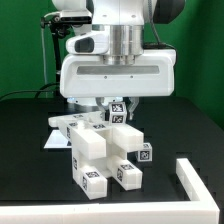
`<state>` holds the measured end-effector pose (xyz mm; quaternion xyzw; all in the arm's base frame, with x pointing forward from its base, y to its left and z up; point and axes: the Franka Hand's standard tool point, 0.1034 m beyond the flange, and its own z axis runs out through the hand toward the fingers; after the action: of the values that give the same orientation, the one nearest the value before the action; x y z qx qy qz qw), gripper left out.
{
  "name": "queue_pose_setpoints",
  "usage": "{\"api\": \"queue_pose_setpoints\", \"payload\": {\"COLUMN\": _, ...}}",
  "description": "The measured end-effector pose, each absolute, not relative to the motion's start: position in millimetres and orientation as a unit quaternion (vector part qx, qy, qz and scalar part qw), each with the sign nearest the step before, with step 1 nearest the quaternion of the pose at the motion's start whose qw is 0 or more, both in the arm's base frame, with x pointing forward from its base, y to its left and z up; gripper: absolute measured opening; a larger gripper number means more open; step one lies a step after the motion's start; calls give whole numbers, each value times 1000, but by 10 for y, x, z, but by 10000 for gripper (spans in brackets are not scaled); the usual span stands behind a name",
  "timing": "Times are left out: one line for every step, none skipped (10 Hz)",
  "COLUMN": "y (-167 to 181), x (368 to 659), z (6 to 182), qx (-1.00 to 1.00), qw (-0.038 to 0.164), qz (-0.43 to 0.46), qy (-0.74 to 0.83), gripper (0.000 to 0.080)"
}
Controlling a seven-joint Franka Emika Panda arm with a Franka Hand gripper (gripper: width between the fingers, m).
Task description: Assemble chair
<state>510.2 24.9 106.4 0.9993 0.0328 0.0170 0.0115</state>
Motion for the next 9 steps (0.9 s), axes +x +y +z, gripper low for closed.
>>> {"api": "queue_pose_setpoints", "payload": {"y": 230, "x": 5108, "z": 1067, "qx": 999, "qw": 12, "qz": 27, "qy": 30, "gripper": 265}}
{"api": "queue_pose_setpoints", "payload": {"y": 216, "x": 5108, "z": 1068, "qx": 999, "qw": 13, "qz": 34, "qy": 30, "gripper": 265}}
{"api": "queue_pose_setpoints", "payload": {"y": 216, "x": 5111, "z": 1069, "qx": 999, "qw": 11, "qz": 38, "qy": -2, "gripper": 265}}
{"api": "queue_pose_setpoints", "payload": {"y": 226, "x": 5117, "z": 1070, "qx": 998, "qw": 9, "qz": 40, "qy": -53, "gripper": 266}}
{"api": "queue_pose_setpoints", "payload": {"y": 228, "x": 5118, "z": 1070, "qx": 996, "qw": 7, "qz": 40, "qy": -76, "gripper": 266}}
{"api": "queue_pose_setpoints", "payload": {"y": 231, "x": 5119, "z": 1070, "qx": 994, "qw": 4, "qz": 40, "qy": -103, "gripper": 266}}
{"api": "queue_pose_setpoints", "payload": {"y": 238, "x": 5119, "z": 1070, "qx": 989, "qw": 1, "qz": 40, "qy": -144, "gripper": 266}}
{"api": "queue_pose_setpoints", "payload": {"y": 241, "x": 5119, "z": 1069, "qx": 983, "qw": -3, "qz": 40, "qy": -181, "gripper": 268}}
{"api": "queue_pose_setpoints", "payload": {"y": 240, "x": 5120, "z": 1069, "qx": 979, "qw": -4, "qz": 40, "qy": -200, "gripper": 268}}
